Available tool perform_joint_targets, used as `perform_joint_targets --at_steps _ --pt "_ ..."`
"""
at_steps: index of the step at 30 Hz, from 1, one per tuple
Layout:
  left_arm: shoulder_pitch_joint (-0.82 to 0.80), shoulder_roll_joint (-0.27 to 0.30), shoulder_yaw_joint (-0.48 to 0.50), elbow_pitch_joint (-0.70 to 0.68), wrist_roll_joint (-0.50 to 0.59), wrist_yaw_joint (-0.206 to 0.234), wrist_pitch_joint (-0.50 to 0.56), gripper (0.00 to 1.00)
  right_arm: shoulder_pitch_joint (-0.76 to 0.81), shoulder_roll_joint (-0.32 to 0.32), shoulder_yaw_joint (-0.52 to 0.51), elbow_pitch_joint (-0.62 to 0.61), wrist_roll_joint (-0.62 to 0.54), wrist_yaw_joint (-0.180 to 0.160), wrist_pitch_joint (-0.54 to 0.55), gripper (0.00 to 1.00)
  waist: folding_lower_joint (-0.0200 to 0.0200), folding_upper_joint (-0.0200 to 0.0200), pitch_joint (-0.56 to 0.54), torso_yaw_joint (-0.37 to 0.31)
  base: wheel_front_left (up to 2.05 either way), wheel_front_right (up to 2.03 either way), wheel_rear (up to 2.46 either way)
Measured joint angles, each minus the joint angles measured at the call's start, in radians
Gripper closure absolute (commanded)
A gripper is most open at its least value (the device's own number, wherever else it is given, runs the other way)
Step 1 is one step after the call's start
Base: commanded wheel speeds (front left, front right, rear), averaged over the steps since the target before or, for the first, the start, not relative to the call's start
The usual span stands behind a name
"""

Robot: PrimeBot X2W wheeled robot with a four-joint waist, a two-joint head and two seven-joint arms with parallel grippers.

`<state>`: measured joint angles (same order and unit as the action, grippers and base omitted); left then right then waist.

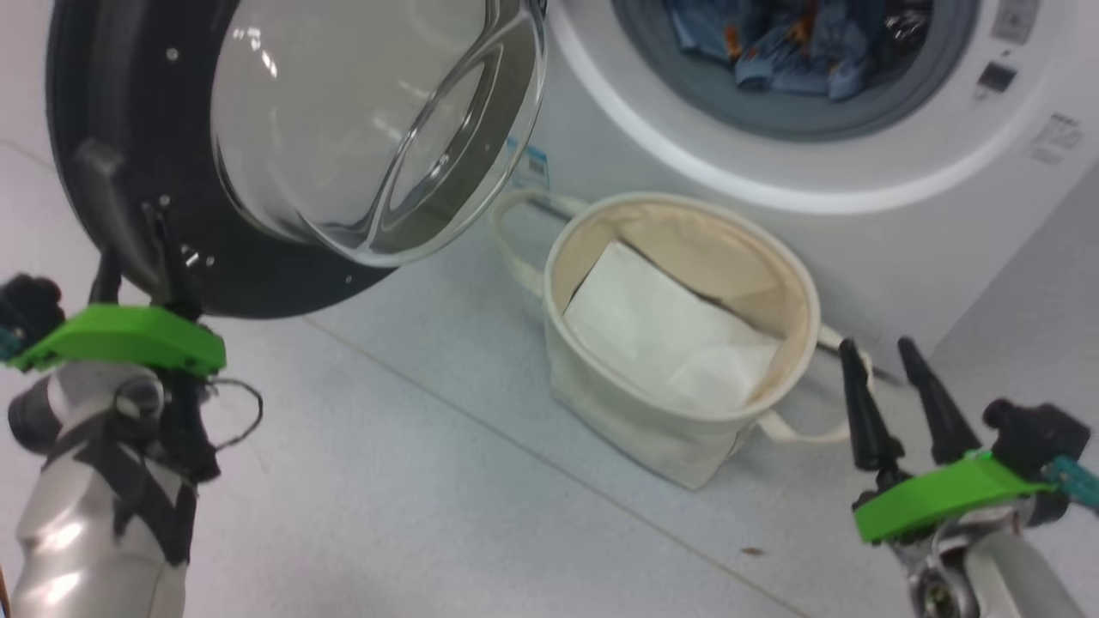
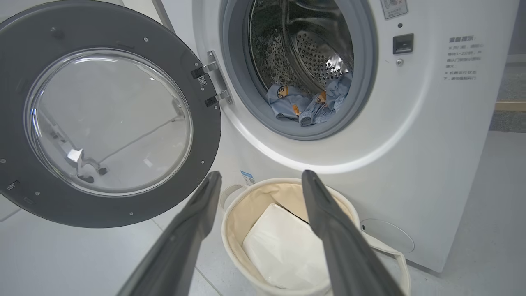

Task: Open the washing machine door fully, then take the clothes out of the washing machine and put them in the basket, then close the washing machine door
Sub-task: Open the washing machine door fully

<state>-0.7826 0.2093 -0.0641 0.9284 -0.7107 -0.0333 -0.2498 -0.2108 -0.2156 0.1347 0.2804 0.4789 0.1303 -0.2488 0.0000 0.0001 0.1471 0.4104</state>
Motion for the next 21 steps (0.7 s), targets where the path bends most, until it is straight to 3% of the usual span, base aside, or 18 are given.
perform_joint_targets --at_steps 11,21 --pt "0.202 0.011 -0.091 -0.066 0.050 -0.083 0.002 0.00 0.042 0.056 0.038 0.018 0.001 0.000 -0.001 0.00 0.0000 0.0000 -0.144 -0.114 0.00 0.00 0.00" --pt "0.426 0.146 -0.214 -0.352 0.048 -0.091 0.015 0.00 0.056 0.070 0.048 0.019 -0.003 0.000 -0.001 0.00 0.0000 0.0000 -0.195 -0.297 0.00 0.00 0.00"
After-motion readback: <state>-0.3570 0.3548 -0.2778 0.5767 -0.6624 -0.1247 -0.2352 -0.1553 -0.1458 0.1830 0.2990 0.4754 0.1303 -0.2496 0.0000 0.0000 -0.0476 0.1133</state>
